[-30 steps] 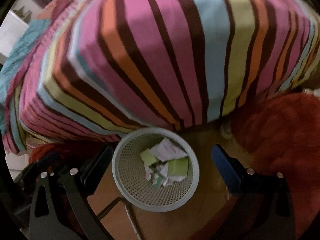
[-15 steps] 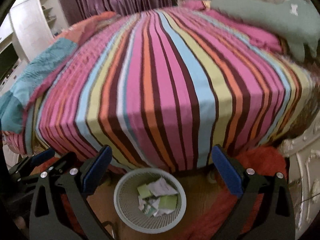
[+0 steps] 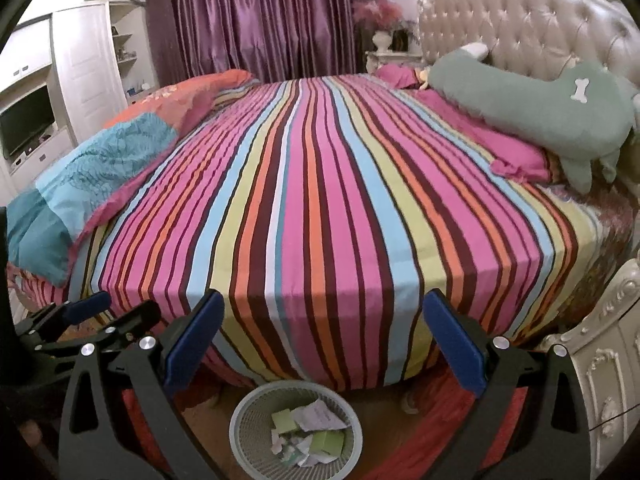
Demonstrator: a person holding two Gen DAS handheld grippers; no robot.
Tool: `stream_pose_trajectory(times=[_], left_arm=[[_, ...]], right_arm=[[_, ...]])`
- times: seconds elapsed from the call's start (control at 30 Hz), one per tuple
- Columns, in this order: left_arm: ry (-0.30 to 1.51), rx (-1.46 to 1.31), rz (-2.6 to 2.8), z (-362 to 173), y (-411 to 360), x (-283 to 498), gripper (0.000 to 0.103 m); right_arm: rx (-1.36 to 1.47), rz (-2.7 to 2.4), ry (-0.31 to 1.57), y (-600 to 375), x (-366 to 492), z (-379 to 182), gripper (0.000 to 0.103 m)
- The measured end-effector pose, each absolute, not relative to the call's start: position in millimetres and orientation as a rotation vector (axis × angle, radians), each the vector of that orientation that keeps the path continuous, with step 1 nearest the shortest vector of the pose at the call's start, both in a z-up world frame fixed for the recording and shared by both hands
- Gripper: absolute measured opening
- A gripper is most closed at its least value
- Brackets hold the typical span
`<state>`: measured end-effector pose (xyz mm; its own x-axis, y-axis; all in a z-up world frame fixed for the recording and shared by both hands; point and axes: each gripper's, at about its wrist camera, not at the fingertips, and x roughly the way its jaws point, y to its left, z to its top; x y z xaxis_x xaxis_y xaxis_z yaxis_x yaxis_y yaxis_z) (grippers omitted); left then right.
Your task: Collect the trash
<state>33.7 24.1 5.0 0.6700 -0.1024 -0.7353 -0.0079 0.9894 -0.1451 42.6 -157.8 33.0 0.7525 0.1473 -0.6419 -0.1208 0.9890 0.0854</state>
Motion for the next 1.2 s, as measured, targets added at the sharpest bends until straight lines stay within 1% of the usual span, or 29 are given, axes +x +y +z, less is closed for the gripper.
stream_pose_trajectory(times=[0.4, 0.6, 1.2], left_arm=[[0.808, -0.192, -0.073, 25, 31, 36, 0.084], [0.819, -0.158, -0.068, 24, 24, 38, 0.084], [0.840, -0.133, -0.049, 15, 19, 44, 0.084]], right_arm=[[0.056, 0.144, 0.687, -160, 44, 43, 0.095], [0.056, 0.146, 0.674, -156, 42, 47, 0.095], [0.072, 0.147, 0.710, -159, 48, 42, 0.095]])
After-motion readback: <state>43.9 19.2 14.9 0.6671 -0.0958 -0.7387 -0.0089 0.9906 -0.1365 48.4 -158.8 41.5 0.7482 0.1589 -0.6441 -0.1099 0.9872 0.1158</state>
